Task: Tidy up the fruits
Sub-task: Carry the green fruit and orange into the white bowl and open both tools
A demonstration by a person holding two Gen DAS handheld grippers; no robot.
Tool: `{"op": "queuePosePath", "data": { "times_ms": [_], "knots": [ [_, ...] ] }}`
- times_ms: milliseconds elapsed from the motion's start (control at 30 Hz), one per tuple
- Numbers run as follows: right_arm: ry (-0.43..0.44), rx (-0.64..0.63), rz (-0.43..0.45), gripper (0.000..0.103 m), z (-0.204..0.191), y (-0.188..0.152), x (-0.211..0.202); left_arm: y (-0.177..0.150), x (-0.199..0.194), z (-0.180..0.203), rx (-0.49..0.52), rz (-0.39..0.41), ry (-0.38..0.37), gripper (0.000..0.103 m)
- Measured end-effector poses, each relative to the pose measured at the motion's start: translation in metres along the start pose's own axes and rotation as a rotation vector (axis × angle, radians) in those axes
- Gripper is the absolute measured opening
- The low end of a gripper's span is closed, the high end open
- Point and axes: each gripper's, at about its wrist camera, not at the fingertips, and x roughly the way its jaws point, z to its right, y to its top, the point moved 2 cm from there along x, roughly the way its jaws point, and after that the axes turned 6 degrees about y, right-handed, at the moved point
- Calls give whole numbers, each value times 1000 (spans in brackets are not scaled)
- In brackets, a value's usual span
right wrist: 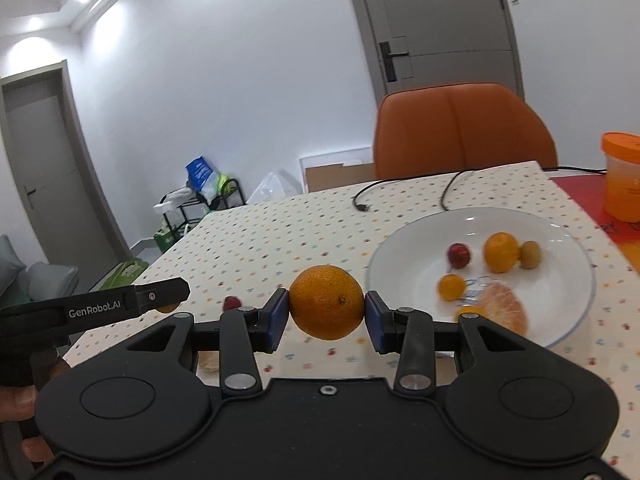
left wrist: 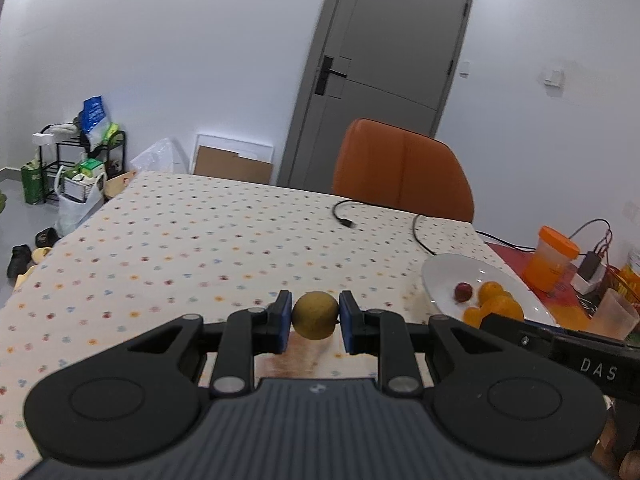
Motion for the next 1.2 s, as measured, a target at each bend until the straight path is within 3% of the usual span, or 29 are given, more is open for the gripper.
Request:
{"op": "queuePosePath", "data": {
  "times_ms": [733,1200],
  "knots": [
    [-142,99,74,39,82,2,-40,-2,17,83,112,-16,-96,24],
    [-173,140,79,39,112,-3,-44,-8,30,114,157,-37,-115,24]
  ]
}}
